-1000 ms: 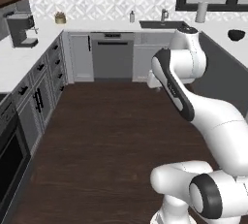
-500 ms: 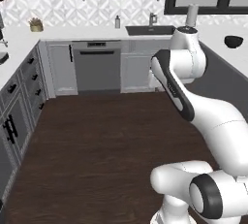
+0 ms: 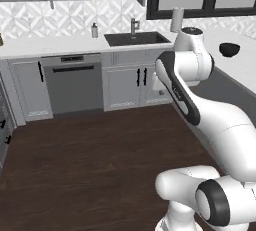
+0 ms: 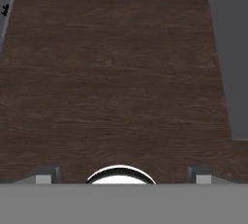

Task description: Gather all objects into one cabinet and sort the glasses and bowls to opposite sides.

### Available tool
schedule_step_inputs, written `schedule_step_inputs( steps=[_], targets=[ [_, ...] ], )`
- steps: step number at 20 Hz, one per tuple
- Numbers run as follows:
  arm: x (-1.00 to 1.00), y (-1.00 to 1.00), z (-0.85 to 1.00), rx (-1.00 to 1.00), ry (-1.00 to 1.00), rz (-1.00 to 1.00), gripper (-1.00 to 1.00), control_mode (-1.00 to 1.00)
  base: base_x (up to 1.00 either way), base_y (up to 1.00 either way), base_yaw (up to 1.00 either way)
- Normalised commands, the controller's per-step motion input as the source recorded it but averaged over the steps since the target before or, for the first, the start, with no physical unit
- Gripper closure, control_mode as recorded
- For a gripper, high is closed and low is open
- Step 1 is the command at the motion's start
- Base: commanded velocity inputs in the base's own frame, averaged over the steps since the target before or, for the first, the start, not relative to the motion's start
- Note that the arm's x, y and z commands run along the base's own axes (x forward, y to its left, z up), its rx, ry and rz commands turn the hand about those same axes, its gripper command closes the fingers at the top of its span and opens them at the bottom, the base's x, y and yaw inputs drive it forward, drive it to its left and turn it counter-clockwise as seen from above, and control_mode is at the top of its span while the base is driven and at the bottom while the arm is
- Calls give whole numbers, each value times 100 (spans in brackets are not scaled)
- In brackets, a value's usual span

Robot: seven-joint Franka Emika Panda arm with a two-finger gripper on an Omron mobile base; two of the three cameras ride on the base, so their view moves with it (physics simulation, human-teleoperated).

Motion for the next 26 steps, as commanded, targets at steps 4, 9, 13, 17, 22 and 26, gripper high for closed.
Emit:
schedule_step_inputs(
  steps=[4,9,13,17,22,26],
  targets=[
    [0,0,0,0,0,0,-100,100,74,67,-11],
    [0,0,0,0,0,0,-100,100,77,72,0],
    [0,0,0,0,0,0,-100,100,100,5,0],
    [0,0,0,0,0,0,-100,100,100,-11,0],
    [0,0,0,0,0,0,-100,100,100,-2,0],
    [0,0,0,0,0,0,-100,100,100,-30,0]
  ],
)
